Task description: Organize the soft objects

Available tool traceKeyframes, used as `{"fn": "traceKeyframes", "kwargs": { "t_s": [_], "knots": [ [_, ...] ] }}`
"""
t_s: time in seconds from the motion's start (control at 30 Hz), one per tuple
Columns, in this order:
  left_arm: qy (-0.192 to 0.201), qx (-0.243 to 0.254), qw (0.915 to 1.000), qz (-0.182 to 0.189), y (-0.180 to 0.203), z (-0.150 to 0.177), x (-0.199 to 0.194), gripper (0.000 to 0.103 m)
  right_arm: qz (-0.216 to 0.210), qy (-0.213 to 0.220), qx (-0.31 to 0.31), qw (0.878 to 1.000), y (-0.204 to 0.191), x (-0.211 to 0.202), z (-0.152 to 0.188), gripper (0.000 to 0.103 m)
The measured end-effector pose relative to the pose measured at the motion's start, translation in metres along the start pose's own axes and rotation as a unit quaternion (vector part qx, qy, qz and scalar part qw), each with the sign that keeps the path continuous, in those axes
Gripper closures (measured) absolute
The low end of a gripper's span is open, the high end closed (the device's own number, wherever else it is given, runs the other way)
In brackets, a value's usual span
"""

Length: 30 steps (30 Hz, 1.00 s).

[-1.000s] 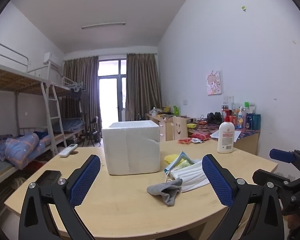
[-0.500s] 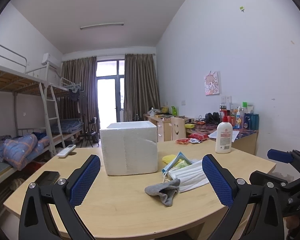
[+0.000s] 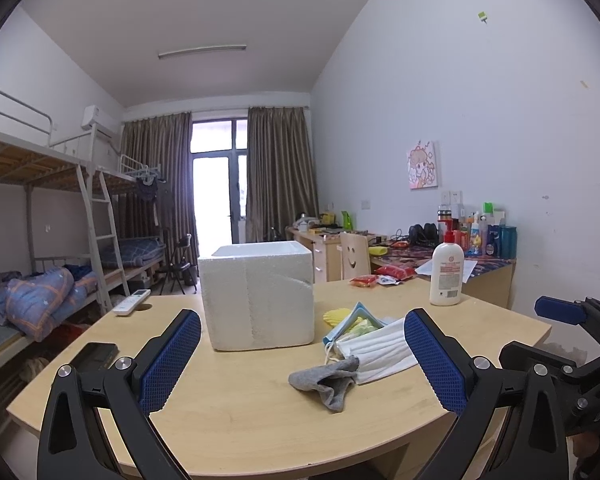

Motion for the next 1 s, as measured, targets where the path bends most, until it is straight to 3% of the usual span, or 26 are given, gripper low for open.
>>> {"fn": "traceKeyframes", "kwargs": {
  "t_s": [1.0],
  "knots": [
    [-0.004, -0.006, 1.0, 0.001, -0.0067, -0.0028, 0.0033, 0.001, 0.001, -0.004, -0.003, 1.0, -0.0025, 0.0052, -0.0026, 0.0]
  ]
}}
Point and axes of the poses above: each gripper's, at about its wrist camera, not at the fingertips, and x roughly the way its jaws point, y to its right, z to its underside, the point moved 5 cm from there along x, roughly the way its jaws point, and after that the axes turned 7 degrees about x, right-handed, at the moved point
